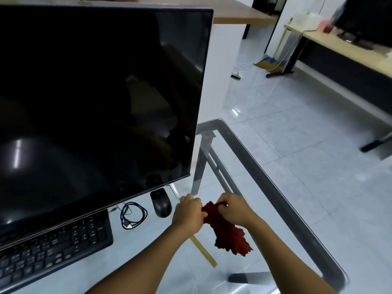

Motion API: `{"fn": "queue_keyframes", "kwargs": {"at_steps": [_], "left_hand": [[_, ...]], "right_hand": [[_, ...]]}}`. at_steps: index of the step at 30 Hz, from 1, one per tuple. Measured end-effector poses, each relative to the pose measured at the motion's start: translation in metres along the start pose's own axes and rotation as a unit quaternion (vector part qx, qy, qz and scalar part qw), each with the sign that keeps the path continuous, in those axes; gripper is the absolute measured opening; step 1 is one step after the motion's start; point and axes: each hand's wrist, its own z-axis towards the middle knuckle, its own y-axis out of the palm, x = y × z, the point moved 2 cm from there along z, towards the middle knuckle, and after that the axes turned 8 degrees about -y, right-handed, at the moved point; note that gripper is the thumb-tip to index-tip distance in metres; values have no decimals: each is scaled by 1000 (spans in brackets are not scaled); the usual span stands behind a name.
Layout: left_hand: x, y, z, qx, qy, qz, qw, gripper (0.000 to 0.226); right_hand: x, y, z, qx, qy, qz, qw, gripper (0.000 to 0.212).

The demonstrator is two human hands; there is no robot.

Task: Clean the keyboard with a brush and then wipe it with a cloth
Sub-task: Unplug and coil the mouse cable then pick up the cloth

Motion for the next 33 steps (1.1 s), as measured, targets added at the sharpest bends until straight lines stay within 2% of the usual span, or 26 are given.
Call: {"fn": "queue_keyframes", "kwargs": {"at_steps": [2, 5, 7, 9, 12, 13, 15, 17, 19, 21, 23, 27, 30, 33], "left_hand": [[-5, -8, -3, -18, -29, -131, 991, 17], [-8, -22, -10, -27, -72, -295, 952, 14], [-11, -27, -16, -8, -90, -357, 930, 14], [-16, -28, -26, 23, -121, -415, 901, 16], [-30, -18, -43, 80, -219, -499, 835, 26], [-36, -12, -47, 86, -248, -487, 833, 29], [-44, 3, -52, 45, -279, -391, 876, 36], [-44, 13, -55, -8, -272, -266, 925, 42], [-38, 14, -54, -14, -249, -173, 953, 42], [-32, 11, -50, -16, -229, -117, 966, 36], [-30, 9, -44, -34, -230, -123, 965, 27], [-32, -2, -44, -46, -238, -221, 945, 17], [-27, -38, -53, -3, -195, -269, 943, 15], [-14, -96, -65, 61, -112, -291, 948, 11]], "right_hand": [[-2, 0, -7, 20, 20, 125, 992, 9], [-8, 2, -21, -13, 14, 272, 962, 29], [-13, 3, -24, -15, -8, 291, 956, 28], [-20, 0, -24, 22, -13, 307, 951, 23], [-31, -10, -23, 77, -24, 274, 958, 17], [-32, -13, -23, 88, -28, 253, 963, 17], [-36, -19, -23, 100, -32, 212, 972, 18], [-39, -23, -23, 112, -24, 195, 974, 20], [-43, -25, -25, 129, -22, 193, 973, 20], [-45, -25, -26, 147, -22, 196, 969, 21], [-48, -26, -28, 155, -13, 203, 967, 23], [-59, -38, -36, 159, -19, 202, 966, 18], [-78, -61, -46, 194, -53, 161, 966, 10], [-107, -95, -60, 248, -90, 130, 956, 6]]}}
